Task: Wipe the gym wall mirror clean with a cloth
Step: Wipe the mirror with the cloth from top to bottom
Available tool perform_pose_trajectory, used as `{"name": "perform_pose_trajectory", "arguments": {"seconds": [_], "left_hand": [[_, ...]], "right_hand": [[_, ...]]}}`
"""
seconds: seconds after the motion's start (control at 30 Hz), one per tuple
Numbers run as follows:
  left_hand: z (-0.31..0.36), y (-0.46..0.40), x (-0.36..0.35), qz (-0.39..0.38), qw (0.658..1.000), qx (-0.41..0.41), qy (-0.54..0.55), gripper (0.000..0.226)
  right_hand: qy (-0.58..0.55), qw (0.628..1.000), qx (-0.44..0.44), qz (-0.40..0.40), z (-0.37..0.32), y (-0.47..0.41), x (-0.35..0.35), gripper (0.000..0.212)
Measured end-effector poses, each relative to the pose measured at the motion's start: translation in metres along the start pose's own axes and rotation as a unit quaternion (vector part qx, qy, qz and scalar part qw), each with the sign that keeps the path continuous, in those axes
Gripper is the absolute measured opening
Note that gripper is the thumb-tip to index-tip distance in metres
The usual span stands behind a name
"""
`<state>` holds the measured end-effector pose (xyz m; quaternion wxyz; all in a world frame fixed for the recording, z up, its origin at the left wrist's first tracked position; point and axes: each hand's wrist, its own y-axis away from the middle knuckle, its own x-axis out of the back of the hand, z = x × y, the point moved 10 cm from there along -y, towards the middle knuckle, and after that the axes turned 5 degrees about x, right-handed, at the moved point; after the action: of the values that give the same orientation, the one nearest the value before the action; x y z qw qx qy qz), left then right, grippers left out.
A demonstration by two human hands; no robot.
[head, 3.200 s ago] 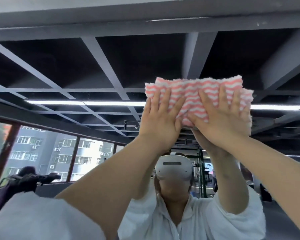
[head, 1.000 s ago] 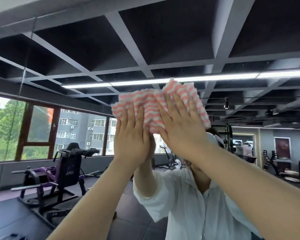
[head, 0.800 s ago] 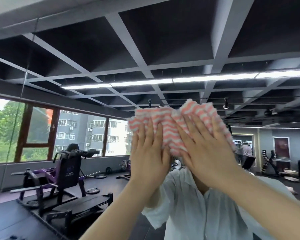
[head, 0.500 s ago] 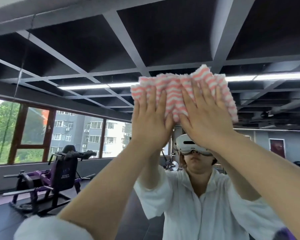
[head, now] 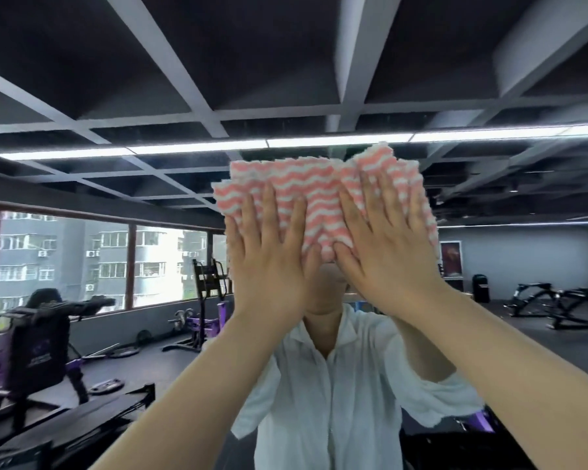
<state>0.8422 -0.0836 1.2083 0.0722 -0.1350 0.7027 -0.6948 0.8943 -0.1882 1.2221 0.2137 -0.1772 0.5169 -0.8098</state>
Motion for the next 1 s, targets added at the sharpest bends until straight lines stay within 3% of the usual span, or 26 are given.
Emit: {"name": "perform_pose_trajectory", "arguments": {"seconds": [0.2,0.4,0.8,1.0], "left_hand": [[0.067,0.045,-0.014,-0.016,0.997,-0.081,0.013,0.058],[0.051,0.06,-0.012,-0.028,0.995,-0.1,0.009,0.053],[-0.097,0.131,0.003,-0.081,0.993,0.088,-0.018,0.059],[-0.129,0.209,-0.004,-0.115,0.971,0.207,0.026,0.062]], "right_hand": [[-0.002,0.994,-0.103,-0.025,0.032,0.085,-0.002,0.067],[-0.016,0.991,-0.132,-0.013,0.004,0.091,-0.002,0.069],[-0.083,0.995,0.001,-0.061,-0.15,0.058,-0.022,0.065],[-0.094,0.978,0.15,-0.113,-0.212,0.097,-0.031,0.063]]}}
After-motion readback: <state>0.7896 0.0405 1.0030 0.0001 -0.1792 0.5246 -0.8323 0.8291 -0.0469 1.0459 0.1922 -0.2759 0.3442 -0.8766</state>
